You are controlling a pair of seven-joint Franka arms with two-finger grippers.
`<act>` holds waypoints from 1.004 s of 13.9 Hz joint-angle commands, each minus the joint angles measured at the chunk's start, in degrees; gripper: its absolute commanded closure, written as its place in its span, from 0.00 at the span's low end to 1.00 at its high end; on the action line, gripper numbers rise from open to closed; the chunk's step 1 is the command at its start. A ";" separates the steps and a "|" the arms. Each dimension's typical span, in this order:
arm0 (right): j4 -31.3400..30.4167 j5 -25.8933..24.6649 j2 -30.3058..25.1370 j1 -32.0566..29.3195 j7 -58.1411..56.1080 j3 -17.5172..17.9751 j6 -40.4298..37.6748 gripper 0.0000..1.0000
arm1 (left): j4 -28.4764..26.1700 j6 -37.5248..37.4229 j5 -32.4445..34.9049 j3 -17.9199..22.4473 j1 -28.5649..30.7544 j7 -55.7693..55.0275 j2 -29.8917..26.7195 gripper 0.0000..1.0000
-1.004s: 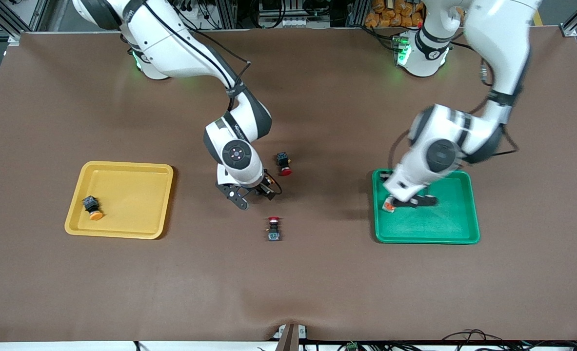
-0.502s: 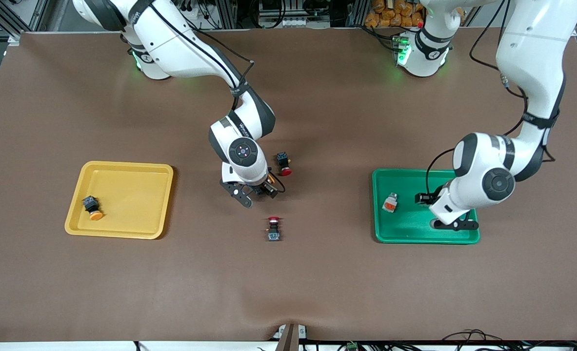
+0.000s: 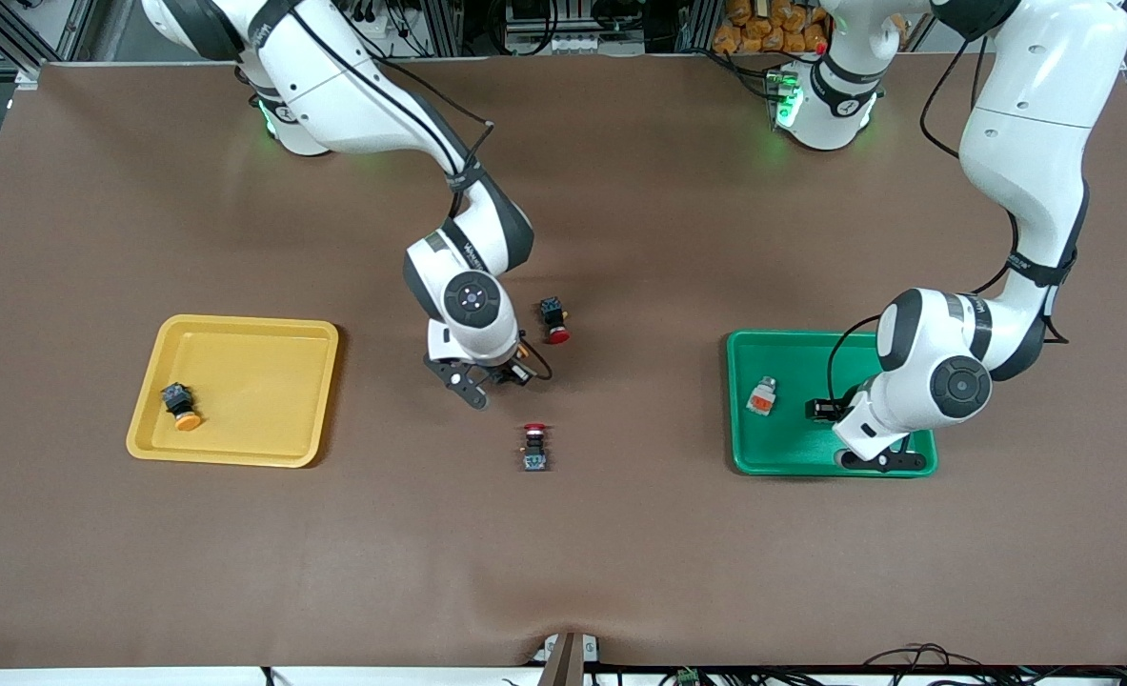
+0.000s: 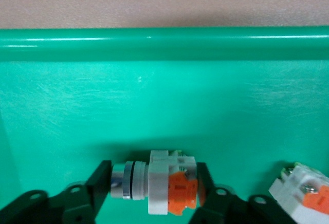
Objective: Place green and yellow buttons in trays
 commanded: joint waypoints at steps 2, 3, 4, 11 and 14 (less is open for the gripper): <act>0.89 1.51 -4.32 -7.67 -12.87 0.94 -8.56 1.00 | 1.01 -0.73 0.53 -0.59 0.25 -1.00 -2.18 0.00; 0.89 3.09 -5.37 -9.52 -17.61 0.86 -10.22 1.00 | 1.01 -0.82 0.87 -0.59 0.25 -0.91 -3.24 0.00; 0.89 3.80 -6.34 -11.89 -22.53 0.86 -12.50 1.00 | 1.27 -0.83 1.14 -0.59 0.43 -0.57 -3.86 0.00; 0.27 3.55 -10.48 -26.75 -54.36 0.42 -21.66 1.00 | 8.29 -11.61 1.32 -0.59 0.61 -0.21 -11.50 0.00; -1.39 3.55 -11.35 -32.28 -66.22 0.42 -21.58 1.00 | 9.36 -17.68 0.88 -0.76 0.52 -0.12 -16.50 0.00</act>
